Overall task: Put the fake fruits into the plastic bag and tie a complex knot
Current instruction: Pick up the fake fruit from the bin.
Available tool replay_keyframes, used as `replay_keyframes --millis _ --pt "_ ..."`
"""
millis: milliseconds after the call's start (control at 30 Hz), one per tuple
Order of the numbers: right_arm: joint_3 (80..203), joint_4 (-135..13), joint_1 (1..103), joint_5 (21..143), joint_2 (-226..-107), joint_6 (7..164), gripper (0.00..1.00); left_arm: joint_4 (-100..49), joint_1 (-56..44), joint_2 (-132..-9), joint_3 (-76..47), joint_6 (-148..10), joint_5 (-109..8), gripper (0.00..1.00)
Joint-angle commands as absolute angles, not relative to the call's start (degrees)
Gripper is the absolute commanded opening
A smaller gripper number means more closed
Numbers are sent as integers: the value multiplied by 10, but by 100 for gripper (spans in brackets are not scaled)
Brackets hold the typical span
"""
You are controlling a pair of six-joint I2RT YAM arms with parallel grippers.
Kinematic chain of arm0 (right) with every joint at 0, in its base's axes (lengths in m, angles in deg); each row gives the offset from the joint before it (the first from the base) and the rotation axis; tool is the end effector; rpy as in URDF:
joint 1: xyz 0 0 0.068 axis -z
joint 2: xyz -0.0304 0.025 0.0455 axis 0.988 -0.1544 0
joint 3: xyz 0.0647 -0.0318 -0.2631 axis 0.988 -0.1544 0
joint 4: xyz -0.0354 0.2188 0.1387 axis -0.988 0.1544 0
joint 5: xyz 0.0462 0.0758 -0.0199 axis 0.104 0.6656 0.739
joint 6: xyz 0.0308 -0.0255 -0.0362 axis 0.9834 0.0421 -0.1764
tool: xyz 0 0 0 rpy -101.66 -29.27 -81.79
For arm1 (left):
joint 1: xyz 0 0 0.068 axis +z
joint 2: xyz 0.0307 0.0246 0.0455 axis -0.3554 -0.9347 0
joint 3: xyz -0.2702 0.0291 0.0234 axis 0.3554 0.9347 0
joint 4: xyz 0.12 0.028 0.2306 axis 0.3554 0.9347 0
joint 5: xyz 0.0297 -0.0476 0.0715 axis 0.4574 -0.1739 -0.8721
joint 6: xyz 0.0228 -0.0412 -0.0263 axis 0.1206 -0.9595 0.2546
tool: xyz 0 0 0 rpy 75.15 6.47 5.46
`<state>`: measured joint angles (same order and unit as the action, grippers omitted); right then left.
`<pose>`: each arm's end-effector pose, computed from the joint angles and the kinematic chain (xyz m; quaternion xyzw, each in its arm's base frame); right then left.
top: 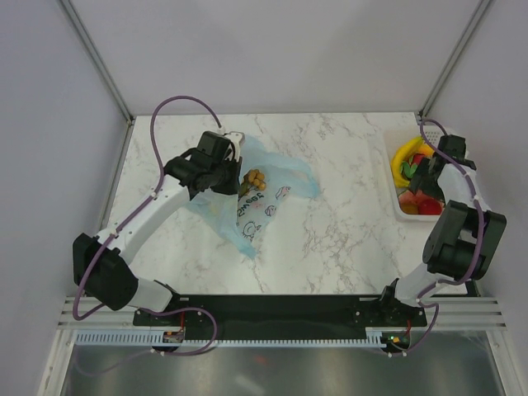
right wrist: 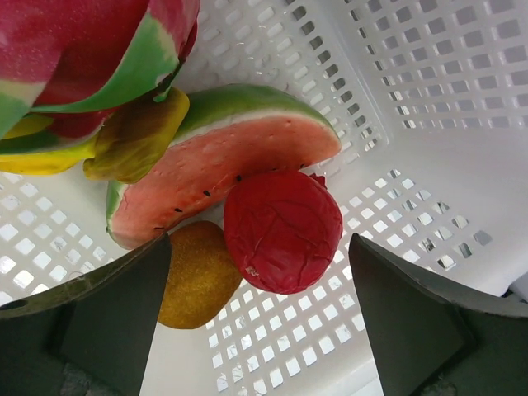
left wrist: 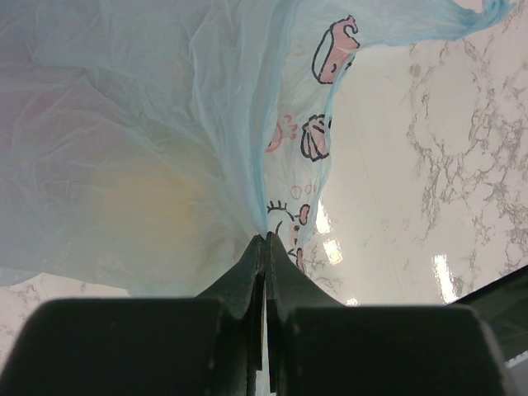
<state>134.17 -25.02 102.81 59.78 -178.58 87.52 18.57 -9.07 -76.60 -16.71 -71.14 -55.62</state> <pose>0.3067 -0.1321 0.2332 0.2859 0.9185 -0.1528 0.2265 0.2627 -0.1532 0.3191 0.1432 0.9259 -0.1517 0.3149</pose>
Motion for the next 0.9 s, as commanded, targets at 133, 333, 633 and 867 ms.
replay_keyframes --millis 133,333,633,867 --pt "1354 -256 1047 632 -1818 851 98 174 -95 -752 -149 -696 -571 2" --pt "1356 -279 1061 645 -1867 847 95 173 -101 -761 -147 -707 -575 2" --pt "1363 -289 1078 668 -1836 856 58 173 -112 -770 -153 -717 -583 2" --pt "1393 -249 1078 717 -1764 868 52 173 -114 -761 -160 -708 -585 2"
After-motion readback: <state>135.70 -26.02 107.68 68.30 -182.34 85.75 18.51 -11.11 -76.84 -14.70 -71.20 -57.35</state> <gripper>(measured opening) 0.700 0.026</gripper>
